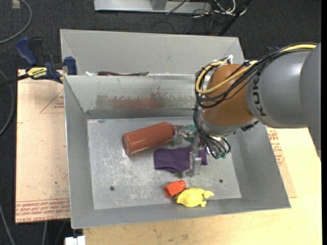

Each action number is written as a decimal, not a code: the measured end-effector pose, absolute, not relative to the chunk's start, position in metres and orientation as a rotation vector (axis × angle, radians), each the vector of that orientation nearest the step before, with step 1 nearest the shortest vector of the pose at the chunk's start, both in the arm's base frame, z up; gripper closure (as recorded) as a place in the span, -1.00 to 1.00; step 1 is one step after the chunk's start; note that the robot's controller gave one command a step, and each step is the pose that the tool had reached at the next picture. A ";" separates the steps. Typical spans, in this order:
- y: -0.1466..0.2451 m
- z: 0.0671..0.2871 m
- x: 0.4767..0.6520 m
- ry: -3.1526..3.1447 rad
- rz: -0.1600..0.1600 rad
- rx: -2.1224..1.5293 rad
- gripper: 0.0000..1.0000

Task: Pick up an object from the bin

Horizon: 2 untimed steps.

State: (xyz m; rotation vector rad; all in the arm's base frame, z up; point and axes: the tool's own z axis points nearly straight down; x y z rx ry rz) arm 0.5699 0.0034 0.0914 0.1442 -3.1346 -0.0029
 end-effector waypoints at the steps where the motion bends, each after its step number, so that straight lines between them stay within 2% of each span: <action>1: 0.008 0.106 0.571 -3.145 -0.004 0.081 -1.00; 2: 0.002 0.071 0.570 -3.137 -0.004 0.133 -1.00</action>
Offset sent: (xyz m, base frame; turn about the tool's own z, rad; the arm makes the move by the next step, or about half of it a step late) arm -0.0007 -0.0024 -0.0214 0.0049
